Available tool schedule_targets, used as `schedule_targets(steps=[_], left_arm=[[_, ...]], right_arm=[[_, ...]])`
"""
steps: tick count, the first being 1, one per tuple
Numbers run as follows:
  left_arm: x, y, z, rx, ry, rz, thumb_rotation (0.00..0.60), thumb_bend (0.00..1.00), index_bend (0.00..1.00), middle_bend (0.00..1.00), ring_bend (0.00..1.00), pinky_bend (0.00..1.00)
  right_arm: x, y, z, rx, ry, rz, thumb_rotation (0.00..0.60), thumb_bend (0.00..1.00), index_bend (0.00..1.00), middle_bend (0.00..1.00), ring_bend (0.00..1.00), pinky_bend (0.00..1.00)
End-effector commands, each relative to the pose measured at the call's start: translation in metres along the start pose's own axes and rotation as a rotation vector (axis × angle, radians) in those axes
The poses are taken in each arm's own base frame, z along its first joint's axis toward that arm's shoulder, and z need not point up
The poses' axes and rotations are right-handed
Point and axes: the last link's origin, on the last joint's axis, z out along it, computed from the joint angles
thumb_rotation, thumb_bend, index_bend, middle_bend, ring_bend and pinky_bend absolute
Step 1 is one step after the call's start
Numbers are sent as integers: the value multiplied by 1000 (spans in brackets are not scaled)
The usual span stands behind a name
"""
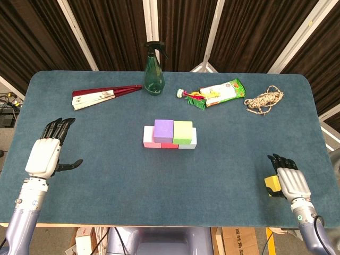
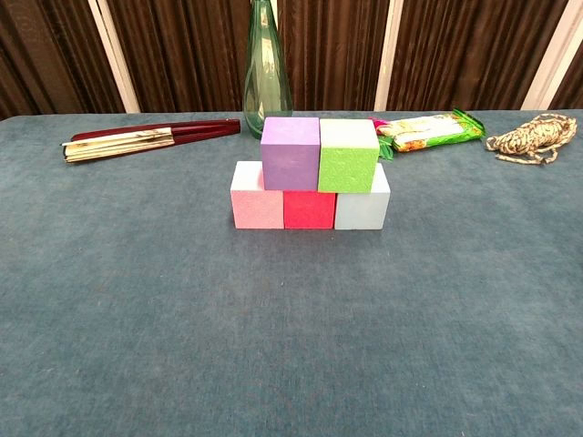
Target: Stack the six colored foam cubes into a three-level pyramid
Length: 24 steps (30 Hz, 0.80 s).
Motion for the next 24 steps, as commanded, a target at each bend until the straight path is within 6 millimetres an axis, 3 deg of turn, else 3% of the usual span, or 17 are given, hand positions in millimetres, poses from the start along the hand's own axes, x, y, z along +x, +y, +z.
schedule_targets(steps=[1,7,14,24], left_arm=[[1,1,-1,-3,-1,-8,600,98,0,65,0,30],[3,2,-1,-4,3,-21,600,98,0,65,0,30],[4,1,0,-3,-2,-28,600,98,0,65,0,30],[5,2,-1,-7,-4,-46,600,98,0,65,0,30]], right_arm=[[-5,0,-1,-8,-39,-6,600,303,0,0,0,0],[-8,0,-4,-14,-61,-39,600,299,0,0,0,0],[1,9,-19,-27,-88,-135,600,298,0,0,0,0],[-8,36,-7,-63,-174,-253,600,298,0,0,0,0]])
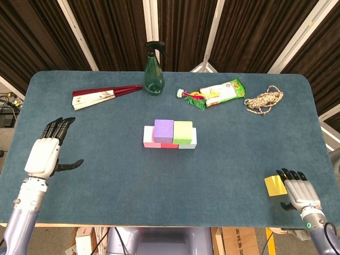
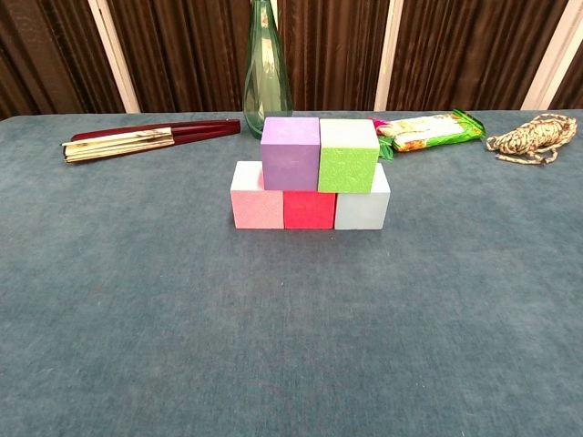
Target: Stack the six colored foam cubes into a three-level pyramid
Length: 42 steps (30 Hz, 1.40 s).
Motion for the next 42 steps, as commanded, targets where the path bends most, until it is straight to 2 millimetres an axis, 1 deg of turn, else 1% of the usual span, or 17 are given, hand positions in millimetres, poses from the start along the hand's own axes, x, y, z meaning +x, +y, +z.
schedule_targets(steps=[1,11,13,14,15,16,18,19,21,23,25,27,30,35,36,38,42], left_arm=[[0,0,0,-1,-2,-4,600,98,0,65,0,30],[1,2,-1,-5,2,-20,600,98,0,65,0,30],[0,1,-1,-3,0,-21,600,98,0,65,0,30],[0,1,-1,-2,-3,-22,600,98,0,65,0,30],[0,1,-1,-2,-4,-23,600,98,0,65,0,30],[-1,1,-1,-1,-6,-24,600,98,0,65,0,30],[-1,1,-1,-1,-8,-26,600,98,0,65,0,30],[-1,1,-1,0,-9,-27,600,98,0,65,0,30],[-1,1,-1,0,-8,-28,600,98,0,65,0,30],[0,1,-1,1,-7,-30,600,98,0,65,0,30],[0,1,-1,2,-5,-31,600,98,0,65,0,30],[1,1,-1,4,-5,-31,600,98,0,65,0,30],[1,1,-1,2,-6,-31,600,98,0,65,0,30],[1,-1,0,4,-3,-24,600,98,0,65,0,30],[2,-1,0,6,-2,-23,600,98,0,65,0,30],[2,-2,1,9,1,-20,600,98,0,65,0,30],[2,-4,3,17,3,-19,600,98,0,65,0,30]], right_arm=[[-1,4,9,5,-2,-23,600,298,0,0,0,0],[-6,4,28,59,66,-66,600,298,0,0,0,0],[-7,5,31,63,68,-77,600,298,0,29,3,0],[-7,5,34,65,70,-84,600,298,0,83,22,0],[-7,5,35,66,72,-87,600,298,2,165,60,0],[-8,6,37,67,76,-93,600,298,15,225,95,3],[-8,6,40,69,81,-100,600,298,123,396,232,52],[-9,6,41,69,83,-101,600,298,174,445,283,85],[-8,5,43,72,95,-96,600,298,291,558,416,211],[-5,2,42,85,121,-75,600,298,333,600,466,292],[0,-2,39,101,149,-43,600,298,338,607,475,316],[7,-7,35,122,176,-3,600,298,338,607,475,316],[25,-17,29,155,217,59,600,298,339,607,475,316],[72,-36,18,196,278,187,600,298,338,607,475,316],[79,-38,16,200,282,205,600,298,339,607,475,316],[102,-48,13,217,302,252,600,298,339,607,475,316],[137,-67,7,260,332,299,600,298,339,607,475,316]])
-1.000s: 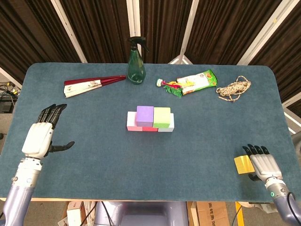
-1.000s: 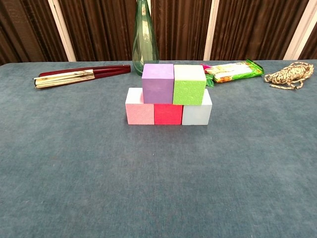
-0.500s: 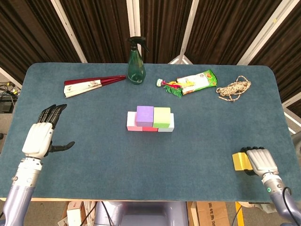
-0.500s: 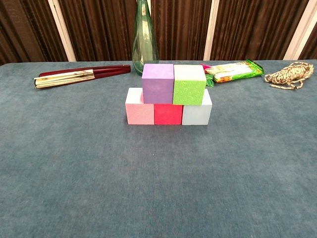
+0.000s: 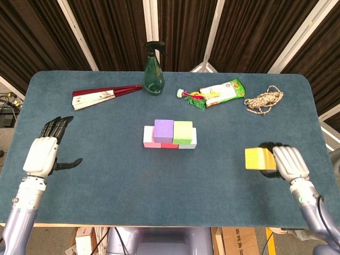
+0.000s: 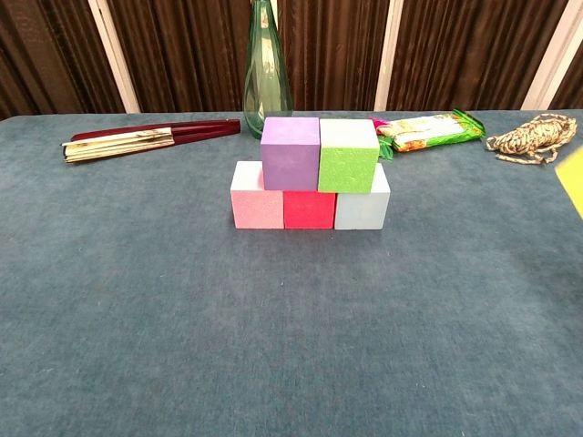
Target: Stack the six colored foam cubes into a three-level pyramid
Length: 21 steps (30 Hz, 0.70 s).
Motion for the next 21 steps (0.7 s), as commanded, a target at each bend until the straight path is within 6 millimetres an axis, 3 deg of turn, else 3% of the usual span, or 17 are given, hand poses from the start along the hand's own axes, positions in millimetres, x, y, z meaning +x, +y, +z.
schedule_targets(steps=[1,8,15,21], left_arm=[[0,-1,1,7,1,-1,600,98,0,65,0,30],[1,-5,4,28,5,-7,600,98,0,65,0,30],[3,-8,7,43,-2,-9,600,98,0,65,0,30],[8,-12,10,53,13,3,600,98,0,65,0,30]], right_arm=[[39,-36,12,60,44,61,600,298,339,607,475,316],[68,-99,25,167,23,80,600,297,338,607,475,316],[63,-171,45,236,-72,-31,600,298,338,608,475,316],[53,-218,73,166,-74,-105,600,298,339,608,475,316]])
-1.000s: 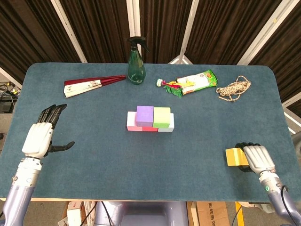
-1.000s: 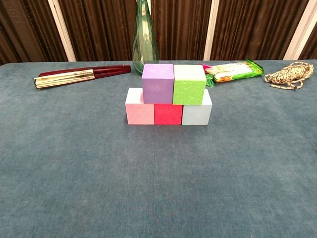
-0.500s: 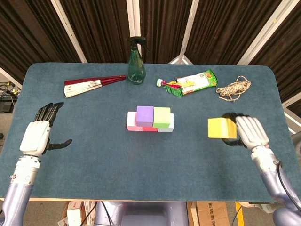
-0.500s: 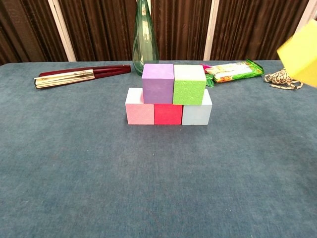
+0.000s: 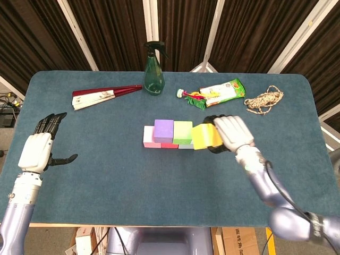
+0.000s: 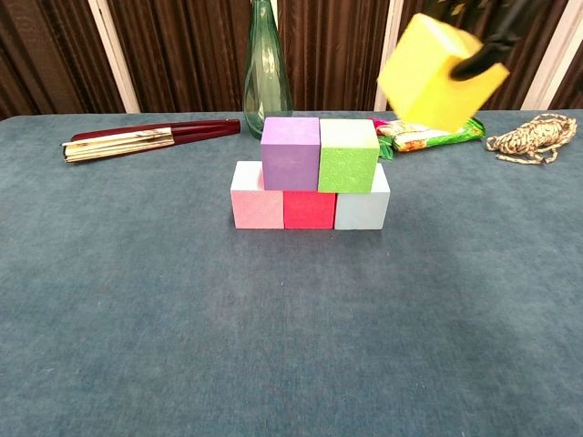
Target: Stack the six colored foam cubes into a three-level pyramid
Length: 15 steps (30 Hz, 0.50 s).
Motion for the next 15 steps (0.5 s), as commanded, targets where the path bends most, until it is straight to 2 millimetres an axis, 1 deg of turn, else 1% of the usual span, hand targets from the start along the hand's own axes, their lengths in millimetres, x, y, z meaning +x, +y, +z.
schedule_targets(steps=[1,5,11,15], left_arm=[[2,-1,1,5,6,3,600,98,0,65,0,30],[5,-3,2,14,15,1,600,98,0,65,0,30],[9,-6,3,22,31,7,600,98,0,65,0,30],[10,-7,4,26,31,-3,600,98,0,65,0,30]], right_arm=[[-10,-47,34,-53,-16,-82,600,298,339,608,475,316],[-10,-71,51,-105,-7,-110,600,298,339,607,475,317],[-9,-94,71,-213,6,-177,600,298,339,608,475,317],[-11,-108,78,-256,2,-210,600,298,338,607,475,316]])
